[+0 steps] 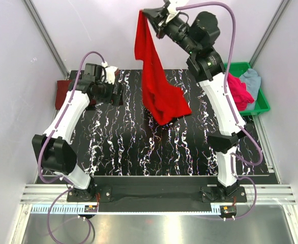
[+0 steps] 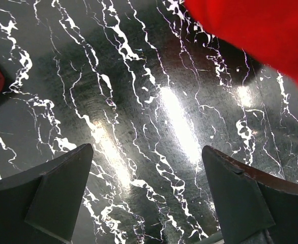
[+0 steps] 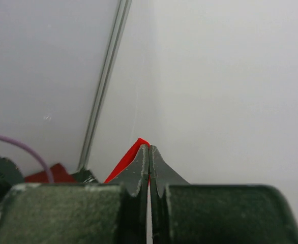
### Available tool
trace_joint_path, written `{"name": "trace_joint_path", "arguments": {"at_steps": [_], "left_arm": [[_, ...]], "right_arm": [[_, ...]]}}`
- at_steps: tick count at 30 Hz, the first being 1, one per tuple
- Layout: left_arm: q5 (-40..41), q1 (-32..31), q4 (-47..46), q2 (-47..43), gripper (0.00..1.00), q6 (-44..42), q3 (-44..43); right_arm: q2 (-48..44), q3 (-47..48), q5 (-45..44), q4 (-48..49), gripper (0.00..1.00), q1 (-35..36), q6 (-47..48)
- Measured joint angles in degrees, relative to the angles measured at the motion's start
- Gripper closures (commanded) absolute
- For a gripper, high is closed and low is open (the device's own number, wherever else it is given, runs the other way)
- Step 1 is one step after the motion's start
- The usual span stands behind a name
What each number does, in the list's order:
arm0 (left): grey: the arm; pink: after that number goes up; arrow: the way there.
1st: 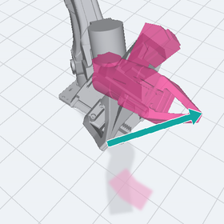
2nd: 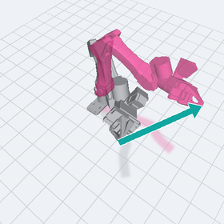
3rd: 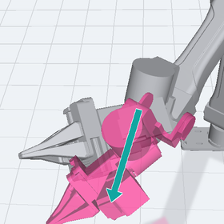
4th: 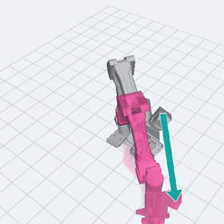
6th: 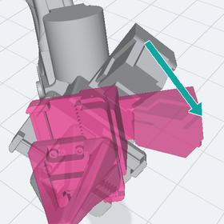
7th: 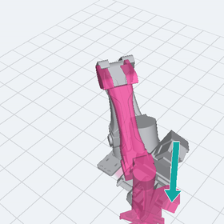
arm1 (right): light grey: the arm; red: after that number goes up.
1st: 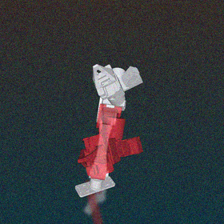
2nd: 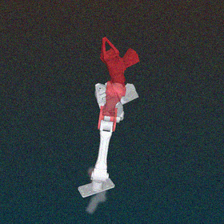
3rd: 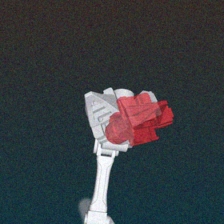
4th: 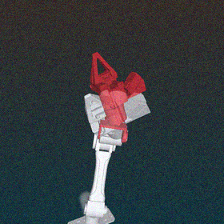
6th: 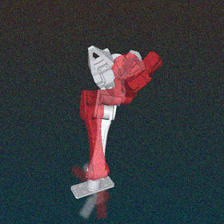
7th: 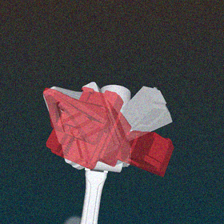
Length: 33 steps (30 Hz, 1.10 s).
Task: Fold and stack the t-shirts
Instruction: Flatten the tshirt out
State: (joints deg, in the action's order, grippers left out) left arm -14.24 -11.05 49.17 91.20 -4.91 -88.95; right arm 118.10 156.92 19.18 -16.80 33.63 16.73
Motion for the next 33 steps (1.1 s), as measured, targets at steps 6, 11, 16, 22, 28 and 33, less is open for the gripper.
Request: {"name": "trace_joint_path", "arguments": {"at_steps": [6, 11, 16, 22, 28, 33], "left_arm": [[1.09, -0.31, 0.04, -0.13, 0.05, 0.0, 0.68], [1.09, -0.9, 0.2, -0.11, 0.05, 0.0, 1.51], [1.09, -1.73, -0.2, 0.0, 0.08, 0.24, 3.61], [2.47, -4.92, -0.72, 4.28, 0.15, -0.2, 9.31], [9.94, -16.79, -0.09, 11.78, 0.16, -4.61, 9.53], [16.02, -25.11, 0.07, 14.99, 0.17, -7.48, 8.11]], "right_arm": [[0.13, -0.11, -0.48, 8.07, 1.0, -3.08, 4.63], [3.3, -1.07, -4.26, 9.68, 1.0, -11.93, 7.39], [4.26, -12.26, -8.22, 7.54, 1.0, -20.46, 8.2], [4.68, -25.7, -10.36, 2.16, 1.0, -22.34, 8.24], [4.68, -28.72, -9.88, -0.24, 1.0, -21.57, 7.56], [4.57, -29.88, -9.11, 0.07, 1.0, -21.57, 7.26]]}}
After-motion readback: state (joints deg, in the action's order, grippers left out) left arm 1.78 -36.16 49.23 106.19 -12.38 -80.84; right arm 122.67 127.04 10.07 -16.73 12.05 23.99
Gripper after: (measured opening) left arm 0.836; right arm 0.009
